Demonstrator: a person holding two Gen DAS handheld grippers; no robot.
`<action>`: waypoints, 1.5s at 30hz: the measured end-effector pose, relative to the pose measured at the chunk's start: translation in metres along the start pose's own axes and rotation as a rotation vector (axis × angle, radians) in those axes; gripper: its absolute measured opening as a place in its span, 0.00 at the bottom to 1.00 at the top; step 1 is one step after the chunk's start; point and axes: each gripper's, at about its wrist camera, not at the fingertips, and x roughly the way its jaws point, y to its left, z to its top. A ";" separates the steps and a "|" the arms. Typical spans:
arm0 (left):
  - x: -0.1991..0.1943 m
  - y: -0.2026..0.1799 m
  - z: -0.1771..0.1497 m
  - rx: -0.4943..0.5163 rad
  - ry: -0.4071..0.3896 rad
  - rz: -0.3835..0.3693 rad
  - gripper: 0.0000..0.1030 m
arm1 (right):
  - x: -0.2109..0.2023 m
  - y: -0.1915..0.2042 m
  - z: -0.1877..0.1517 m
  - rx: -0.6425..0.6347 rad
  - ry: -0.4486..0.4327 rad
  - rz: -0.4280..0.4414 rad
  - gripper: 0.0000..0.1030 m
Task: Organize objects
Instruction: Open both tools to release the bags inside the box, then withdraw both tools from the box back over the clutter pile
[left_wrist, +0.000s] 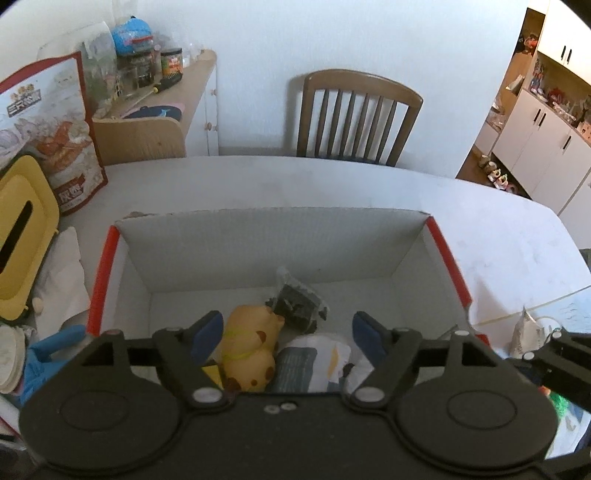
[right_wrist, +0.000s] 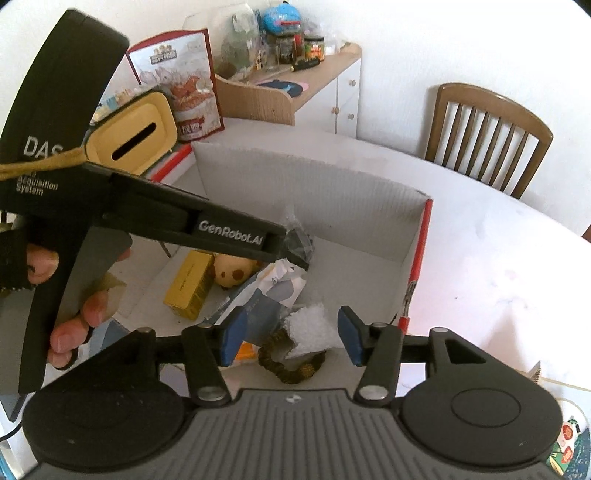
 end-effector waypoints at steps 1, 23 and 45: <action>-0.004 -0.001 -0.001 0.001 -0.010 0.005 0.77 | -0.004 0.000 -0.001 -0.001 -0.006 0.000 0.52; -0.080 -0.034 -0.024 0.035 -0.139 0.046 0.96 | -0.087 -0.009 -0.030 0.026 -0.136 0.017 0.77; -0.124 -0.118 -0.074 0.043 -0.174 0.007 1.00 | -0.162 -0.072 -0.102 0.085 -0.204 0.055 0.83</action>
